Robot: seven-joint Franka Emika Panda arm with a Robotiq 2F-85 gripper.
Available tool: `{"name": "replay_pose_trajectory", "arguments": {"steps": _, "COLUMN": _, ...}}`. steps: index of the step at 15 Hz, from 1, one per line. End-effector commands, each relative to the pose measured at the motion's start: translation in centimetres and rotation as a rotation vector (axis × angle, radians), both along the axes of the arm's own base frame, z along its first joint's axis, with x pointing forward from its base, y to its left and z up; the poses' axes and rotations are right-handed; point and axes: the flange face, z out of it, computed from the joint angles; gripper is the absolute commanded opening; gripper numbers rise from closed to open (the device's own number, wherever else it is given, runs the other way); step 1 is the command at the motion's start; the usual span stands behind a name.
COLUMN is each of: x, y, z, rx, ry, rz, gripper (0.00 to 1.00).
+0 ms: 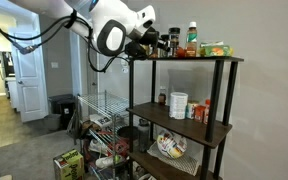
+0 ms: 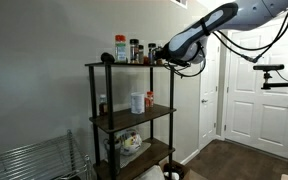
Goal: Pick up the clear container with a black lid from the second shelf from the top and put it on the top shelf
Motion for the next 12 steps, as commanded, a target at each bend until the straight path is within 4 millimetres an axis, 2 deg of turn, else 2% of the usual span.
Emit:
{"name": "replay_pose_trajectory", "arguments": {"steps": 1, "x": -1.0, "y": 0.1, "z": 0.3, "rx": 0.01, "ry": -0.002, "rz": -0.001, "gripper": 0.0}}
{"name": "replay_pose_trajectory", "arguments": {"steps": 6, "x": -3.3, "y": 0.5, "z": 0.3, "rx": 0.007, "ry": -0.006, "rz": 0.004, "gripper": 0.0}}
{"name": "replay_pose_trajectory", "arguments": {"steps": 12, "x": -8.7, "y": 3.1, "z": -1.6, "rx": 0.015, "ry": 0.011, "rz": 0.066, "gripper": 0.0}}
